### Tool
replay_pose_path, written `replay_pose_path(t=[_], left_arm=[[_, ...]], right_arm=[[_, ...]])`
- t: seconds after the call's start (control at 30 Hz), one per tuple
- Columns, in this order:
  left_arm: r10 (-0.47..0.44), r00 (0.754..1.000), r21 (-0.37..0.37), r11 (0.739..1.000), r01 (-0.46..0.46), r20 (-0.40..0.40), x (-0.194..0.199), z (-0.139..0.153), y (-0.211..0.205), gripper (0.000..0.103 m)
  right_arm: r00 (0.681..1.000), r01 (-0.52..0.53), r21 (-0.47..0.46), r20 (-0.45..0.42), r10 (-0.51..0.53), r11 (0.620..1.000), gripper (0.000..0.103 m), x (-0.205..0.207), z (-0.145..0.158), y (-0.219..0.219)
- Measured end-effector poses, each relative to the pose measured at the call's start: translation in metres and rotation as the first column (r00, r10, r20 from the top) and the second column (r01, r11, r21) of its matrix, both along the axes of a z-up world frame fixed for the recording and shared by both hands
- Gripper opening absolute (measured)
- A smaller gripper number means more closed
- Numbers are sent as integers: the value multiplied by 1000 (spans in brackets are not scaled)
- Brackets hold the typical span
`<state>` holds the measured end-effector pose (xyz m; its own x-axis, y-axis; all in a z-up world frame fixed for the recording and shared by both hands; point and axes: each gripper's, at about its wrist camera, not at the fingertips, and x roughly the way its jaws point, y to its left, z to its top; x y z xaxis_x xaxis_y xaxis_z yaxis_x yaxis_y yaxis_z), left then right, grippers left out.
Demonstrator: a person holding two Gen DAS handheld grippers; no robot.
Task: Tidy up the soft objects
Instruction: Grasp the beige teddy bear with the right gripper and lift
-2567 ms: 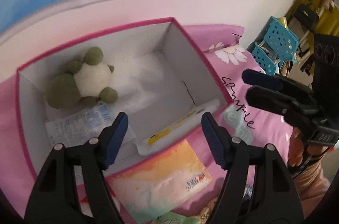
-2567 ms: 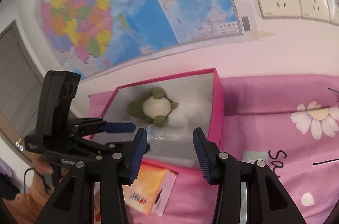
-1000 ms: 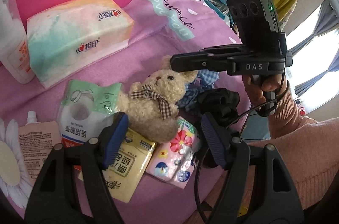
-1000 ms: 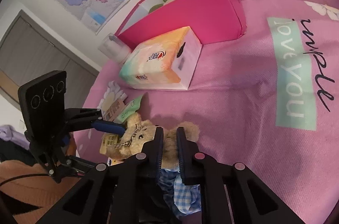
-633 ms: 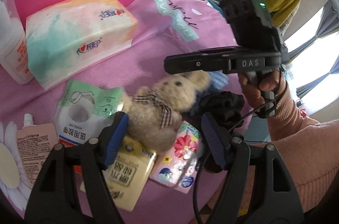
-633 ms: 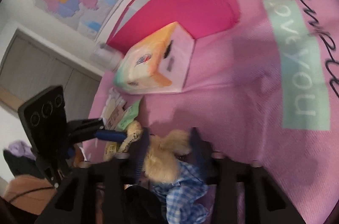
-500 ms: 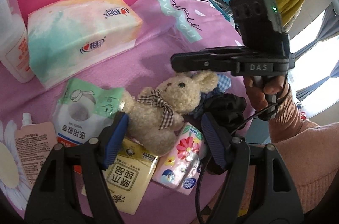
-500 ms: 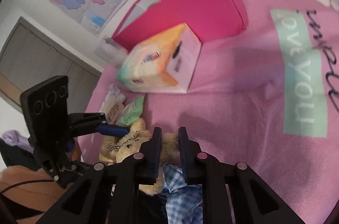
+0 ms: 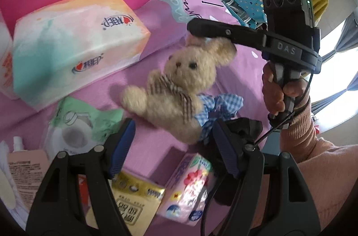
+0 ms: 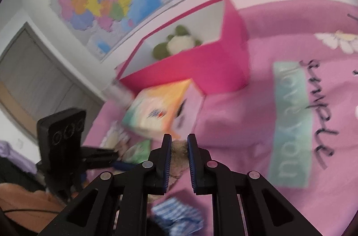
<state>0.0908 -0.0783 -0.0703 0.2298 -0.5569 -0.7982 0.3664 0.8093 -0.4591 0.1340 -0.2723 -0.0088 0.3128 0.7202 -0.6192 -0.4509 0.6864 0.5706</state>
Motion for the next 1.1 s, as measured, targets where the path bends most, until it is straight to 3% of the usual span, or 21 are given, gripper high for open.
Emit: replay_pose_path(t=[0.17, 0.33, 0.43, 0.57, 0.7, 0.83, 1.0, 1.1], left_arm=[[-8, 1000, -16, 1000, 7, -23, 4, -4, -4, 73], [2, 1000, -31, 1000, -2, -14, 7, -4, -4, 73], [6, 1000, -27, 1000, -7, -7, 8, -4, -6, 66], [13, 1000, -16, 1000, -13, -9, 11, -5, -7, 64], [8, 1000, -13, 1000, -8, -6, 13, -5, -8, 55], [9, 1000, -12, 1000, -9, -1, 12, -2, -8, 51], [26, 999, -37, 999, -25, 27, 12, 15, -2, 51], [43, 995, -41, 998, -39, 88, 16, 39, 4, 51]], right_arm=[[998, 62, -7, -24, -62, 998, 18, 10, -12, -14], [976, 102, 27, -194, -95, 994, 47, 17, -39, -36], [966, 102, 40, -244, -89, 994, 55, 11, -46, -43], [960, 95, 57, -270, -76, 994, 60, 0, -48, -50], [978, 44, -20, -201, -47, 999, 57, -15, -42, -41], [988, 13, -57, -154, -22, 998, 16, -21, -40, -31], [995, 10, -44, -95, -14, 999, 15, -22, -24, -30], [999, 8, -32, -38, -9, 999, 15, -18, -3, -25]])
